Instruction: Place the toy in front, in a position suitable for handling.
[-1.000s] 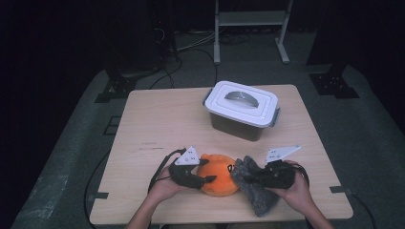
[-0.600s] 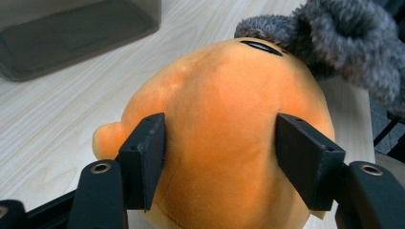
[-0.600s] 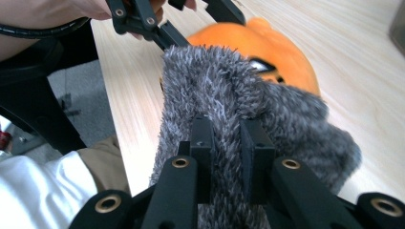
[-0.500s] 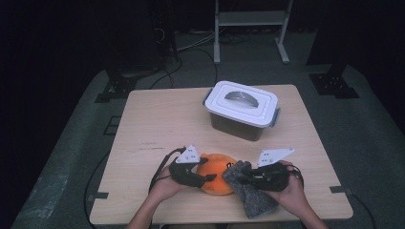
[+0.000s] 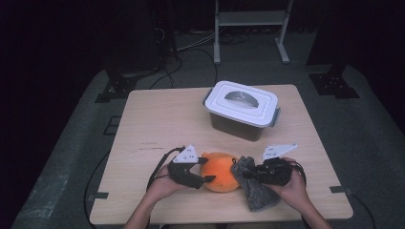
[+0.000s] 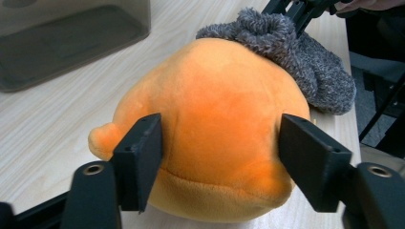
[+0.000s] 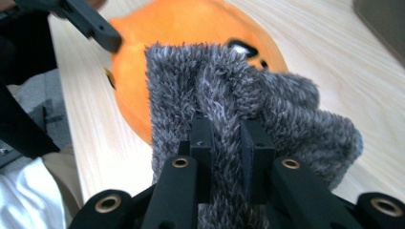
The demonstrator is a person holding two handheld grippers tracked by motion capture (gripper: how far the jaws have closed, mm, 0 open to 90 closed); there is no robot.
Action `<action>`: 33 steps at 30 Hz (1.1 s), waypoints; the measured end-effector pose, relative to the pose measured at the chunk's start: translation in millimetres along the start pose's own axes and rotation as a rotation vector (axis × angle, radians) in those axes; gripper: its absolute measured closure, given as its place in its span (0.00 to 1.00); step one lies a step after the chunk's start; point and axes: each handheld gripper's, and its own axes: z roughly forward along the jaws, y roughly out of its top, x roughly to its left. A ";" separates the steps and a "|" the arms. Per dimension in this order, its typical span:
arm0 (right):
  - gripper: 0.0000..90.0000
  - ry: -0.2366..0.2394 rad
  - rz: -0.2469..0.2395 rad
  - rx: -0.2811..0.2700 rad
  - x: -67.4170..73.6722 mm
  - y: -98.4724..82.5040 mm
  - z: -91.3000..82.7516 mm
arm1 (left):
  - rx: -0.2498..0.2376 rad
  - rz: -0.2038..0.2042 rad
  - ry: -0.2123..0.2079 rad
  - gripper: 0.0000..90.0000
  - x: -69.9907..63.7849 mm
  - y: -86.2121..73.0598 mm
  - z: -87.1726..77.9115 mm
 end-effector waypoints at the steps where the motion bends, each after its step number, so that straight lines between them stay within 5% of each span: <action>1: 0.86 -0.005 -0.001 0.004 -1.1 -1.4 -0.5 | 0.000 0.001 0.000 0.38 0.1 0.1 0.2; 6: 0.86 -0.032 0.011 0.015 -3.1 -7.2 -9.7 | 0.005 -0.025 0.016 0.40 1.4 -1.3 1.7; 11: 0.86 0.001 -0.049 -0.041 15.6 9.6 -19.1 | -0.005 -0.046 0.023 0.41 1.3 1.3 4.0; 19: 0.86 0.022 -0.164 0.000 40.2 29.4 5.4 | -0.012 -0.069 0.031 0.41 0.6 1.4 5.0; 33: 0.86 0.001 -0.065 0.029 16.4 -5.5 -7.3 | -0.015 -0.054 0.006 0.40 -1.3 -2.4 3.8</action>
